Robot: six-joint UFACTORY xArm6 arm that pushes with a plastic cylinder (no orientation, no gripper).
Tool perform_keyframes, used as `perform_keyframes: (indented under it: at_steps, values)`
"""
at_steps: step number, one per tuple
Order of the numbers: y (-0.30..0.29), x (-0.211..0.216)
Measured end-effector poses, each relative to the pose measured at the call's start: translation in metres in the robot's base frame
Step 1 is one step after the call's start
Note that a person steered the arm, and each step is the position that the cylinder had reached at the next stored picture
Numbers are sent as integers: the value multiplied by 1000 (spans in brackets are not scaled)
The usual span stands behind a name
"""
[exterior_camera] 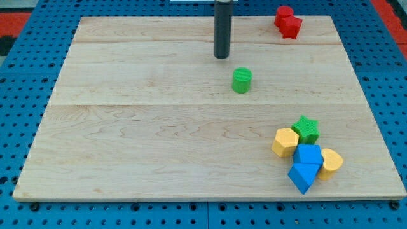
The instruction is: Move the green star below the green circle
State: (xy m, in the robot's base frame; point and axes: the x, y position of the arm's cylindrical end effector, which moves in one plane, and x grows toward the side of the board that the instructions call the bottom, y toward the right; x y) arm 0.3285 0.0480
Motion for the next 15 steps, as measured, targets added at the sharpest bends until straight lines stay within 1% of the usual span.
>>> perform_keyframes:
  at_steps: [1,2,3,4,6,7,8,9,10,11,13,14,15]
  values:
    - [24,9]
    - [52,41]
    - [81,62]
    - [90,77]
    - [62,80]
    - [58,82]
    - [77,99]
    - [144,122]
    - [219,157]
    - [201,206]
    - [103,184]
    - [91,184]
    - [93,198]
